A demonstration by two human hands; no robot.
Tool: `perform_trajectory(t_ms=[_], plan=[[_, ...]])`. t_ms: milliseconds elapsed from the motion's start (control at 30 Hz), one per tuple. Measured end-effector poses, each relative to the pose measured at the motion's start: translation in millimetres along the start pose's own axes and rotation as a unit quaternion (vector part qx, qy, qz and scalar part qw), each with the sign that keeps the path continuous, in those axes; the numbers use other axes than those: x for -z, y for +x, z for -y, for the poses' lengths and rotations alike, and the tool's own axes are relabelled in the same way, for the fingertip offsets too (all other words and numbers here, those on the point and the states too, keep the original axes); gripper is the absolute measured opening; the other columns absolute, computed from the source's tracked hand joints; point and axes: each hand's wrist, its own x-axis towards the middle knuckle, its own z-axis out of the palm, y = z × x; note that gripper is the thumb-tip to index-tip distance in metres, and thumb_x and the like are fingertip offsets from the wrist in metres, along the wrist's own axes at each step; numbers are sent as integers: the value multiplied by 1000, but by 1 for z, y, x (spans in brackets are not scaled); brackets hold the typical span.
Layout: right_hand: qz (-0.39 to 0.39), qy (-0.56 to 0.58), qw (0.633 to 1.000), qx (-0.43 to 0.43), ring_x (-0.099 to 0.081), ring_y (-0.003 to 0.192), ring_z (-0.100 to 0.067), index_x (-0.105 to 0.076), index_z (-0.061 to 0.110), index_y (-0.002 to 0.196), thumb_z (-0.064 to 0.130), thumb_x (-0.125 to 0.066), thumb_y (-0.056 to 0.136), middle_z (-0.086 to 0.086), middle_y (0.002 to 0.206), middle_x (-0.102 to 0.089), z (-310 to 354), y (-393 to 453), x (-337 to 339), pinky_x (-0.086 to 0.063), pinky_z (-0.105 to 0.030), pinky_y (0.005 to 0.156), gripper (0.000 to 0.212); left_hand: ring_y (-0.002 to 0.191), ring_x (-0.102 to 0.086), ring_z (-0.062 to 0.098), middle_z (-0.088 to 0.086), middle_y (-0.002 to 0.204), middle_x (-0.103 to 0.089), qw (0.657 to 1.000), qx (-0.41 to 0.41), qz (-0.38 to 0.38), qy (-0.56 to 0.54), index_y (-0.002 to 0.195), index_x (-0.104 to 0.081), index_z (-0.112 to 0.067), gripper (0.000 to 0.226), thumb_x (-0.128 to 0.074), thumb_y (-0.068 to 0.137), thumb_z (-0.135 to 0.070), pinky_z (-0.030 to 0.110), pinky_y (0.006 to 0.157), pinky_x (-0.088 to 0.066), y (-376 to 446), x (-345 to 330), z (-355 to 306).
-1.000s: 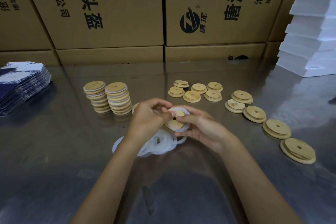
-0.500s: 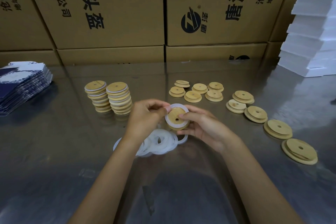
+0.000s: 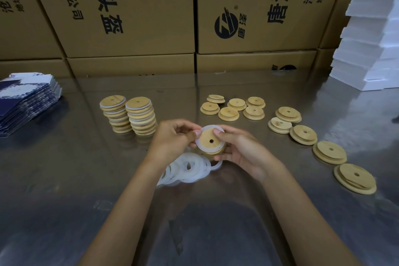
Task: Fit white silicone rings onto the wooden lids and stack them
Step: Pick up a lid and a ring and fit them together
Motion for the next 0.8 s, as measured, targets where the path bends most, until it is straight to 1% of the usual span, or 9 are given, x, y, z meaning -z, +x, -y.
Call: perform_trajectory(t_ms=[67, 133, 233, 333, 433, 500, 567, 700, 800], plan=[[1, 14, 1000, -3, -69, 90, -21, -70, 10, 121, 20, -59, 100, -16, 109, -73, 0, 0, 0, -56, -31, 70, 26, 66, -70, 15, 9, 79, -76, 1000, 14, 5, -23, 88, -76, -10, 8, -72, 84, -4, 23, 68, -60, 0, 1, 0], [3, 26, 1000, -5, -69, 88, -21, -70, 10, 121, 19, -58, 101, -13, 106, -73, -1, 1, -1, -56, -31, 68, 25, 66, -70, 16, 10, 80, -76, 999, 26, 7, -43, 88, -75, -8, 7, -73, 84, -3, 23, 68, -60, 0, 1, 0], [-1, 43, 999, -6, -69, 85, -20, -72, 11, 118, 19, -58, 100, -10, 103, -73, -2, 2, 0, -56, -29, 66, 24, 65, -70, 17, 11, 78, -75, 998, 32, 13, -59, 86, -74, -8, 7, -73, 83, -3, 24, 69, -60, 0, 3, 0], [-7, 45, 999, 2, -69, 85, -20, -74, 13, 114, 19, -58, 100, -10, 102, -73, -2, 3, 1, -57, -30, 67, 22, 66, -70, 17, 11, 78, -75, 997, 32, 20, -61, 85, -75, -10, 7, -73, 82, -3, 26, 72, -60, 1, 4, 0], [-14, 42, 999, 9, -70, 86, -20, -76, 16, 111, 19, -59, 100, -8, 101, -74, -2, 3, 3, -56, -31, 68, 21, 64, -70, 16, 12, 79, -76, 997, 31, 20, -64, 88, -75, -8, 7, -74, 82, -3, 22, 67, -59, 1, 2, 0], [-15, 50, 999, 8, -70, 86, -20, -74, 15, 115, 20, -58, 100, -8, 102, -74, -2, 3, 3, -56, -30, 68, 23, 64, -70, 15, 11, 79, -76, 997, 31, 12, -72, 88, -74, -7, 7, -74, 82, -4, 18, 63, -56, 0, -1, 0], [-13, 66, 998, 7, -70, 88, -20, -71, 14, 119, 21, -58, 101, -7, 103, -73, -2, 3, 2, -56, -29, 69, 24, 66, -71, 16, 11, 80, -76, 996, 35, 2, -86, 89, -74, -6, 7, -75, 82, -5, 18, 63, -55, 0, -4, 1], [-16, 107, 994, 23, -69, 98, -21, -67, 11, 125, 19, -57, 101, -9, 109, -73, -4, 4, -2, -57, -29, 74, 27, 67, -70, 15, 8, 82, -76, 994, 56, -16, -96, 90, -74, -6, 9, -76, 82, -8, 19, 64, -56, 1, -7, 4], [-20, 132, 990, 35, -68, 98, -20, -65, 9, 127, 17, -56, 102, -9, 110, -71, -4, 4, -5, -57, -30, 78, 28, 66, -68, 14, 8, 81, -74, 993, 70, -27, -87, 89, -73, -7, 6, -75, 83, -8, 23, 66, -58, 0, -11, 5]])
